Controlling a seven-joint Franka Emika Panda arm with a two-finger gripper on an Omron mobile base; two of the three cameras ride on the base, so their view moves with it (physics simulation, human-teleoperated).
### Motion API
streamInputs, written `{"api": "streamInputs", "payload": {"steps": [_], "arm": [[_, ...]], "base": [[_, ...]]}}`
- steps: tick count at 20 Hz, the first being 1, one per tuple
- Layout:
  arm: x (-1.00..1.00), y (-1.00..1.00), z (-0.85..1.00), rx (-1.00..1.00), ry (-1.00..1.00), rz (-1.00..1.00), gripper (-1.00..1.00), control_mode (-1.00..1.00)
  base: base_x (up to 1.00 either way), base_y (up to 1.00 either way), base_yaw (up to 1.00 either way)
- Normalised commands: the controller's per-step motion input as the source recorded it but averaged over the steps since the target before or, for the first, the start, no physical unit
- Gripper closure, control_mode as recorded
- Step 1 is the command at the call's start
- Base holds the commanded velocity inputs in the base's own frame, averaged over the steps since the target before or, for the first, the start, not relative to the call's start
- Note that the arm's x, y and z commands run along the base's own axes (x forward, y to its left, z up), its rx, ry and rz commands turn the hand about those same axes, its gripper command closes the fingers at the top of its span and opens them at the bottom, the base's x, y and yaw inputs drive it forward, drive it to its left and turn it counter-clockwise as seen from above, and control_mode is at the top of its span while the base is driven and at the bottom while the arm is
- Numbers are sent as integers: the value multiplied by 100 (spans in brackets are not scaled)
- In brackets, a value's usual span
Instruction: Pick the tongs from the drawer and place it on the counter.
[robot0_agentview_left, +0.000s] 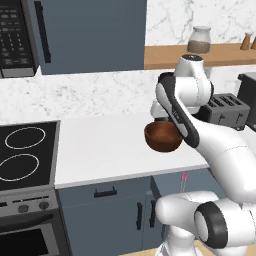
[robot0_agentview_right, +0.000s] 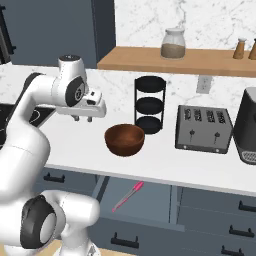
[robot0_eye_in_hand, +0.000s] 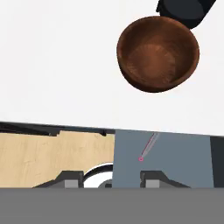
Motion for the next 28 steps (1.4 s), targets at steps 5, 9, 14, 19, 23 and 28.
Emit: {"api": "streamInputs", "payload": {"steps": [5, 9, 14, 19, 23, 28], "arm": [[-44, 0, 0, 0, -4, 0, -100, -100], [-100, 0, 0, -2, -21, 0, -100, -100], [-90, -2, -1, 0, -17, -1, -100, -100], [-70, -4, -6, -1, -26, -4, -100, -100], [-24, 8, -6, 1, -7, -6, -100, 100], [0, 0, 0, 0, 0, 0, -100, 100]], "base": [[0, 0, 0], [0, 0, 0], [0, 0, 0], [0, 0, 0], [-2, 5, -4], [-20, 71, -34]]}}
